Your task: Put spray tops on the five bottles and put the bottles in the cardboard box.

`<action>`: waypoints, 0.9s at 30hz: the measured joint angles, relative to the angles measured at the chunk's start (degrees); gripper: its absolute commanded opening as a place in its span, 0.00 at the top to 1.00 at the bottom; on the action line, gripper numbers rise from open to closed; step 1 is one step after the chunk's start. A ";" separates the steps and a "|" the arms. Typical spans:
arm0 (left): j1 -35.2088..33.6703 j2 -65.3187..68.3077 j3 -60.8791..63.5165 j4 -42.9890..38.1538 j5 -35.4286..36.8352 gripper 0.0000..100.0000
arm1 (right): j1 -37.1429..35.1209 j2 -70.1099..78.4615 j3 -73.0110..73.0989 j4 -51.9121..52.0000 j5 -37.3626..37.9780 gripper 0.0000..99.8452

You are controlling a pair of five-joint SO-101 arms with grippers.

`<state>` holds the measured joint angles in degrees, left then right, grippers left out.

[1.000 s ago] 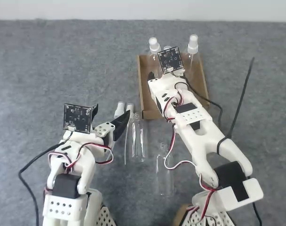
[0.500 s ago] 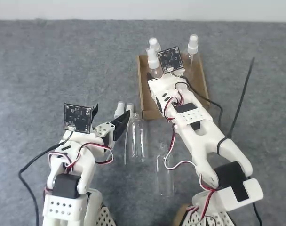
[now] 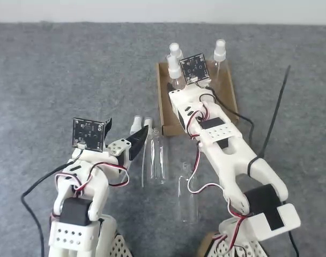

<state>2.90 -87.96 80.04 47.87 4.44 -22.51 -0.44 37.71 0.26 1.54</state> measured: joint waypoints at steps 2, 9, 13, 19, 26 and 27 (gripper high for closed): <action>0.00 0.00 0.00 0.00 0.00 0.69 | 0.00 -0.09 0.53 -0.44 0.00 0.96; 0.00 0.00 0.00 0.00 0.00 0.69 | 0.00 -5.36 6.07 -0.62 -0.09 0.96; 0.00 0.00 0.00 0.00 0.00 0.69 | 0.00 -6.86 7.30 -0.53 -2.81 0.96; 0.00 0.00 0.00 0.00 0.00 0.69 | 0.00 -6.86 7.65 -2.55 -7.12 1.00; 0.00 0.00 0.00 0.00 0.00 0.69 | 0.00 -6.86 11.08 -10.11 -7.91 0.99; 0.00 0.00 0.00 0.00 0.00 0.69 | 0.00 -6.86 11.25 -10.55 -7.91 0.99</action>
<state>2.90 -87.96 80.04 47.87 4.44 -22.51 -7.30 48.97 -10.29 -6.37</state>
